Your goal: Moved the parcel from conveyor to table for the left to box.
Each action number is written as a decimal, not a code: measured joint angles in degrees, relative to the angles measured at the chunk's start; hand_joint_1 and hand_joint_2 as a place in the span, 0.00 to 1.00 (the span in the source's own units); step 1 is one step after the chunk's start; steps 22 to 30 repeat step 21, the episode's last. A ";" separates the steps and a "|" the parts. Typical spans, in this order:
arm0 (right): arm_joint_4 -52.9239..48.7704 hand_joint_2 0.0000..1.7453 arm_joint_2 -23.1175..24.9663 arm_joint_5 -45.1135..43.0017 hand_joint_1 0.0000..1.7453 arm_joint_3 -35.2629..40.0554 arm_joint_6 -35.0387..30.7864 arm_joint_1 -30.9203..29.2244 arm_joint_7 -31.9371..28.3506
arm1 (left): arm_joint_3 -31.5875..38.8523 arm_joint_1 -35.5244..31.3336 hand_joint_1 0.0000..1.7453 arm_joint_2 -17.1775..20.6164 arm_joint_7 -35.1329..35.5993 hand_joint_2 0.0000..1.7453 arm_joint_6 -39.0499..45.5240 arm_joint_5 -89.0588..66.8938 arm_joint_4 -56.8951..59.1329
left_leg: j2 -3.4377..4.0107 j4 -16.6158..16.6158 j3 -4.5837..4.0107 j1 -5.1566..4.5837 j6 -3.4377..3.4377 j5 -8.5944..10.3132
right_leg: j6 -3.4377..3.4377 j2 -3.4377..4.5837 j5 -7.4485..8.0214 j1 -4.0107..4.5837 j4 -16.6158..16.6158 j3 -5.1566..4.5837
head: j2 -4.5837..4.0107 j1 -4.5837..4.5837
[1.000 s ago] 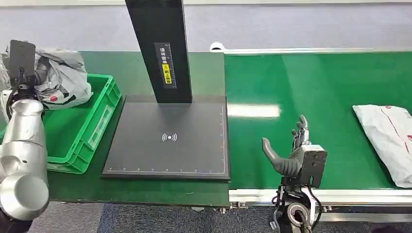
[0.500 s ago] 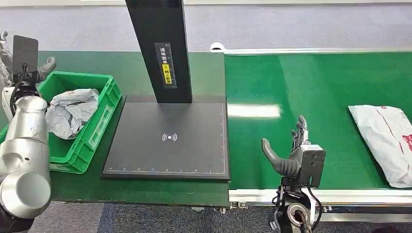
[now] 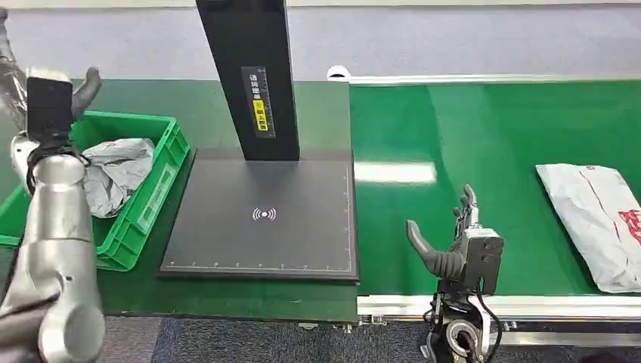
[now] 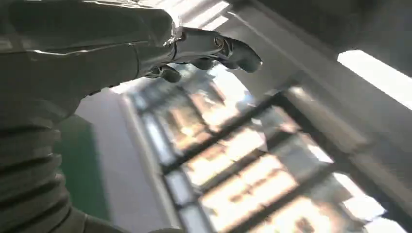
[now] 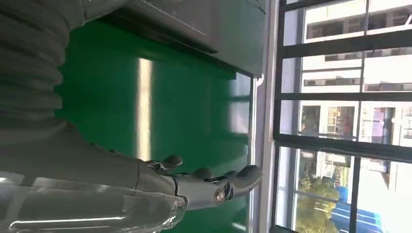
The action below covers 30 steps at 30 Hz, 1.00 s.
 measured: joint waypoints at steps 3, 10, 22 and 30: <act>0.22 1.00 0.13 0.02 0.00 -0.07 1.31 0.43 -0.35 | -5.60 9.85 0.00 -2.34 -2.87 1.00 -11.52 11.94 -14.62 | 0.48 -0.05 0.26 -0.17 0.06 -0.26 | 0.01 0.37 -0.01 -0.20 -0.04 0.09 | 0.00 -0.20; 1.42 1.00 0.61 -1.42 0.00 1.20 1.64 4.85 -7.08 | -24.89 39.97 0.00 -6.56 -6.65 1.00 -17.63 34.90 -28.68 | 0.42 -0.05 0.38 -0.17 0.16 -0.55 | 0.19 0.36 -0.37 -0.20 -0.08 0.18 | 0.00 -0.15; 1.25 1.00 -0.33 -2.19 0.00 4.37 -2.92 10.84 -10.42 | -24.71 54.97 0.00 -10.16 -7.58 1.00 -17.35 33.81 -27.96 | 0.35 -0.06 0.39 -0.13 0.16 -0.54 | 0.18 0.31 -0.37 -0.15 -0.08 0.26 | 0.00 -0.17; 1.25 1.00 -0.33 -2.19 0.00 4.37 -2.92 10.84 -10.42 | -24.71 54.97 0.00 -10.16 -7.58 1.00 -17.35 33.81 -27.96 | 0.35 -0.06 0.39 -0.13 0.16 -0.54 | 0.18 0.31 -0.37 -0.15 -0.08 0.26 | 0.00 -0.17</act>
